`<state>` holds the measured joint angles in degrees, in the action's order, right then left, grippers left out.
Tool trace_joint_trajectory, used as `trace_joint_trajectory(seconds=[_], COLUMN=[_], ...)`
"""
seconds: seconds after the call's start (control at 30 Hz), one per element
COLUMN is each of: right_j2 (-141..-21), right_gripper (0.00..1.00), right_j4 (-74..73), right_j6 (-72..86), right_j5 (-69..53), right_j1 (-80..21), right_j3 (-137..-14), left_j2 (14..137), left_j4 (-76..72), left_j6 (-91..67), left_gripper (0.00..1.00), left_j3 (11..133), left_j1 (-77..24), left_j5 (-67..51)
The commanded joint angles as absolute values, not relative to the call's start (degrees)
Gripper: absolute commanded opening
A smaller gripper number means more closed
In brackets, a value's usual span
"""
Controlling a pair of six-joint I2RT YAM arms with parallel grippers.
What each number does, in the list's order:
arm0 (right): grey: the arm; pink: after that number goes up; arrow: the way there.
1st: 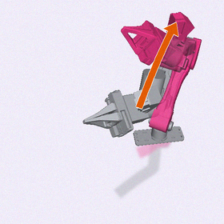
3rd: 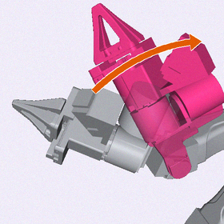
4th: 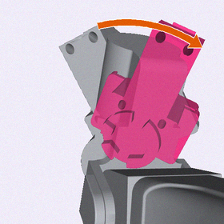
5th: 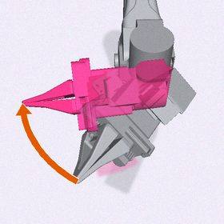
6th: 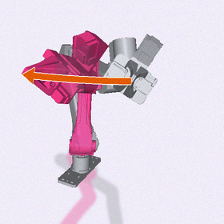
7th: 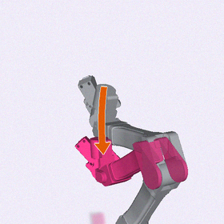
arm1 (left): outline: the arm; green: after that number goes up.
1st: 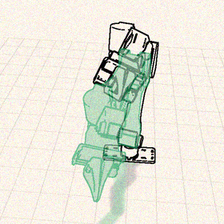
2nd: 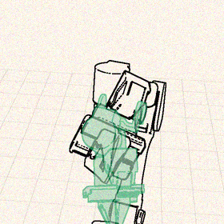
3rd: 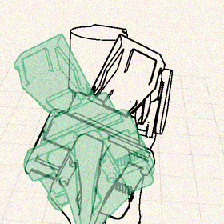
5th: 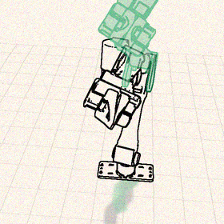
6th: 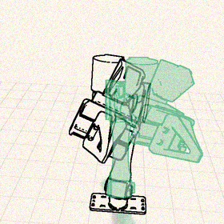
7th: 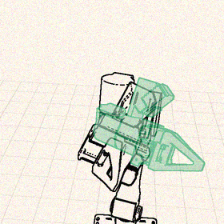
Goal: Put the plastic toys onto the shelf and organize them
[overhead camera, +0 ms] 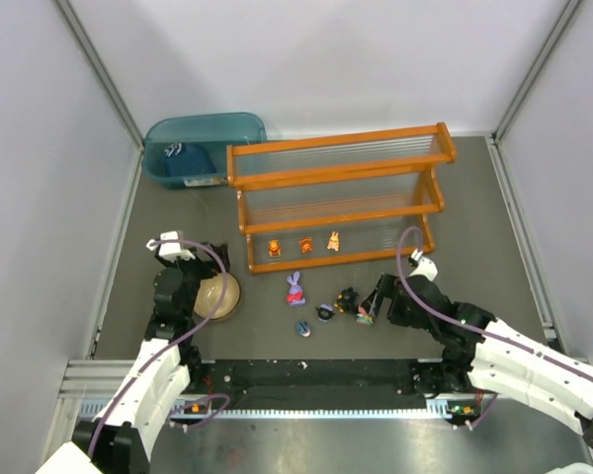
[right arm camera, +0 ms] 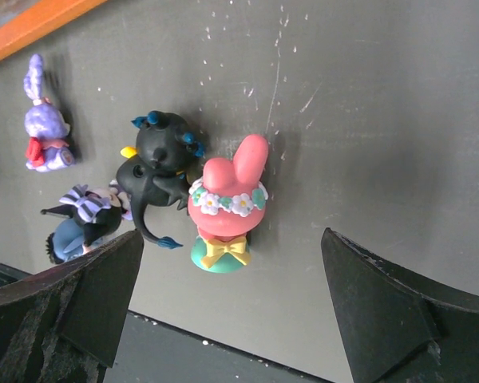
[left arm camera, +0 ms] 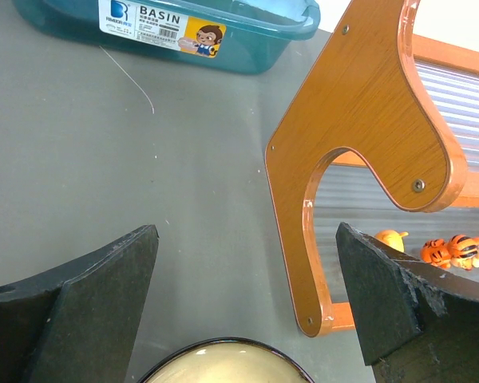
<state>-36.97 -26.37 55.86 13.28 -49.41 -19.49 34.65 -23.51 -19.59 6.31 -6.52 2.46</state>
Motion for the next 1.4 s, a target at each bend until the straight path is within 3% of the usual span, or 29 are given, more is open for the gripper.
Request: trace_joint_trajectory(seconds=[0.0,1.07,1.37], right_j2=[-39.19,-48.34,-45.01], right_gripper=[0.94,0.93,0.79], right_j4=[-23.47,-13.45,-15.63], right_j6=[56.87,57.75,58.27], right_j5=[14.06,10.29,9.32], right_j1=[-50.27,-50.36,-50.27], right_j3=[-18.63,-15.55,-15.21], left_j2=[34.37,34.8,34.54], left_j4=[-26.37,-26.19,-26.1], left_j6=[-19.42,-19.07,-19.16], left_gripper=[0.99,0.99,0.99], left_j3=[8.09,8.26,8.17], left_j1=[-6.68,-6.77,-6.68], left_j5=[1.85,1.32,1.32])
